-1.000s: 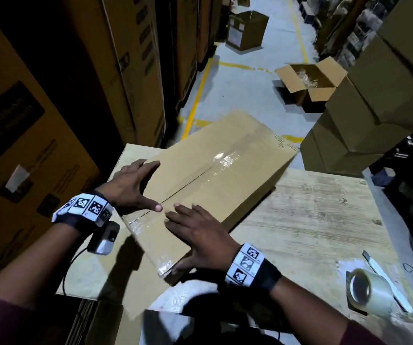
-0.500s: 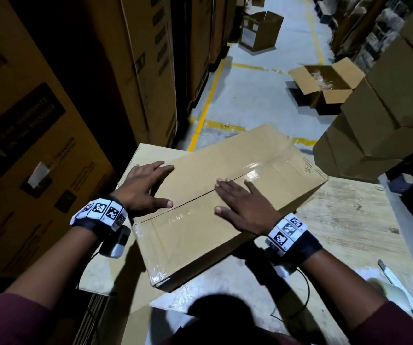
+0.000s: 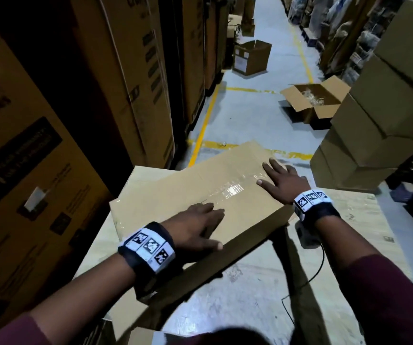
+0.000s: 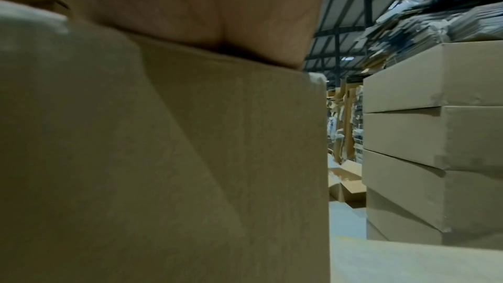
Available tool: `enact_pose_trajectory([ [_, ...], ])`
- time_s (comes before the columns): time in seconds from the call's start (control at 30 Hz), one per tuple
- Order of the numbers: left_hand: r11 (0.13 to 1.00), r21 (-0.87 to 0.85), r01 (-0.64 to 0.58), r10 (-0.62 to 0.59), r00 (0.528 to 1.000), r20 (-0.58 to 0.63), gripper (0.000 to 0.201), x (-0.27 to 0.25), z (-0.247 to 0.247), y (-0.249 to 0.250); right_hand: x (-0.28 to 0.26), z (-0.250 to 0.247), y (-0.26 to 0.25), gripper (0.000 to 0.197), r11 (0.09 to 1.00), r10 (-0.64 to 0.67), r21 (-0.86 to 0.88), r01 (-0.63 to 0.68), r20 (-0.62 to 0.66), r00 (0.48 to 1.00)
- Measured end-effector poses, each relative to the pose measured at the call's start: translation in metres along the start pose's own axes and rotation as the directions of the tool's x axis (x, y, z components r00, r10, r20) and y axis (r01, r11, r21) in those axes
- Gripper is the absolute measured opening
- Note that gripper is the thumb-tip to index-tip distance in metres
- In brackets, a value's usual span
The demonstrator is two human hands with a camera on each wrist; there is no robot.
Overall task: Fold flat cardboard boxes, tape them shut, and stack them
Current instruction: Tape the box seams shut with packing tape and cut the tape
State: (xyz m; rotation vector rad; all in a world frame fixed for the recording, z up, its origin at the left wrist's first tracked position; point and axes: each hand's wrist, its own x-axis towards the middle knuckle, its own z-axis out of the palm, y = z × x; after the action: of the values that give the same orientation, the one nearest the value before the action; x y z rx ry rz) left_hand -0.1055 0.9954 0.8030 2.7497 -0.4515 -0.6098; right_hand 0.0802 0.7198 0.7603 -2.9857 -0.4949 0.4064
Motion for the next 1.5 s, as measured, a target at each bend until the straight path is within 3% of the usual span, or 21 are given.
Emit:
enact_pose_trajectory([
  [0.1, 0.991, 0.107, 0.073, -0.082, 0.993, 0.082, 0.111, 0.015, 0.012, 0.031, -0.01, 0.005, 0.002, 0.077, 0.998, 0.068, 0.013, -0.068, -0.036, 0.997],
  [0.17, 0.973, 0.202, 0.108, -0.129, 0.987, 0.097, 0.112, 0.022, 0.017, 0.04, -0.02, 0.007, 0.0, 0.075, 0.995, 0.101, 0.019, -0.1, -0.044, 0.994],
  [0.3, 0.957, 0.288, 0.036, -0.068, 0.992, 0.102, 0.104, 0.02, 0.013, 0.03, -0.055, 0.018, -0.008, 0.07, 0.979, 0.199, 0.053, -0.197, -0.042, 0.979],
  [0.47, 0.961, 0.276, 0.005, -0.025, 0.997, 0.067, 0.101, 0.006, 0.02, 0.002, -0.113, 0.045, -0.023, 0.071, 0.961, 0.273, 0.063, -0.268, -0.096, 0.957],
  [0.67, 0.982, 0.18, 0.053, -0.05, 0.999, -0.021, 0.109, 0.024, 0.05, 0.054, -0.136, 0.057, -0.005, 0.071, 0.982, 0.153, 0.134, -0.13, -0.175, 0.973],
  [0.77, 0.989, 0.111, -0.096, 0.112, 0.983, -0.147, 0.094, 0.046, 0.067, 0.091, -0.151, 0.061, 0.016, 0.066, 0.917, 0.016, 0.392, 0.079, -0.233, 0.972],
  [0.83, 0.955, 0.013, -0.297, 0.288, 0.913, -0.29, 0.073, 0.059, 0.078, 0.114, -0.166, 0.066, 0.034, 0.061, 0.813, 0.044, 0.569, 0.122, -0.27, 0.962],
  [0.87, 0.913, -0.035, -0.407, 0.367, 0.855, -0.366, 0.06, 0.066, 0.085, 0.126, -0.175, 0.072, 0.047, 0.062, 0.787, 0.142, 0.613, 0.071, -0.292, 0.946],
  [0.93, 0.823, -0.119, -0.556, 0.461, 0.775, -0.432, 0.037, 0.078, 0.091, 0.153, -0.193, 0.087, 0.078, 0.081, 0.782, 0.421, 0.602, -0.161, -0.32, 0.849],
  [0.97, 0.797, -0.154, -0.584, 0.484, 0.771, -0.415, 0.029, 0.084, 0.094, 0.164, -0.201, 0.096, 0.092, 0.091, 0.767, 0.546, 0.544, -0.341, -0.272, 0.793],
  [1.03, 0.789, -0.19, -0.585, 0.518, 0.798, -0.308, 0.024, 0.1, 0.105, 0.189, -0.217, 0.119, 0.123, 0.1, 0.636, 0.738, 0.343, -0.691, -0.011, 0.674],
  [1.1, 0.816, -0.232, -0.53, 0.499, 0.847, -0.18, 0.025, 0.122, 0.124, 0.208, -0.233, 0.145, 0.151, 0.113, 0.511, 0.8, 0.241, -0.825, 0.217, 0.559],
  [1.13, 0.837, -0.27, -0.476, 0.461, 0.879, -0.123, 0.024, 0.132, 0.133, 0.213, -0.237, 0.157, 0.163, 0.111, 0.48, 0.797, 0.269, -0.835, 0.265, 0.543],
  [1.27, 0.874, -0.441, -0.201, 0.248, 0.968, 0.05, 0.025, 0.169, 0.174, 0.244, -0.246, 0.165, 0.206, 0.067, 0.48, 0.76, 0.403, -0.78, 0.253, 0.598],
  [1.37, 0.862, -0.498, 0.094, 0.057, 0.959, 0.279, 0.041, 0.192, 0.212, 0.274, -0.249, 0.15, 0.217, 0.061, 0.52, 0.716, 0.498, -0.694, 0.188, 0.672],
  [1.4, 0.79, -0.572, 0.22, 0.014, 0.927, 0.376, 0.053, 0.197, 0.223, 0.287, -0.25, 0.143, 0.22, 0.061, 0.521, 0.71, 0.538, -0.663, 0.159, 0.687],
  [1.47, 0.473, -0.742, 0.476, -0.009, 0.844, 0.536, 0.068, 0.21, 0.246, 0.31, -0.252, 0.131, 0.228, 0.059, 0.545, 0.696, 0.564, -0.62, 0.108, 0.71],
  [1.5, 0.304, -0.785, 0.54, -0.001, 0.824, 0.566, 0.072, 0.218, 0.255, 0.319, -0.254, 0.126, 0.234, 0.058, 0.569, 0.676, 0.563, -0.599, 0.094, 0.731],
])
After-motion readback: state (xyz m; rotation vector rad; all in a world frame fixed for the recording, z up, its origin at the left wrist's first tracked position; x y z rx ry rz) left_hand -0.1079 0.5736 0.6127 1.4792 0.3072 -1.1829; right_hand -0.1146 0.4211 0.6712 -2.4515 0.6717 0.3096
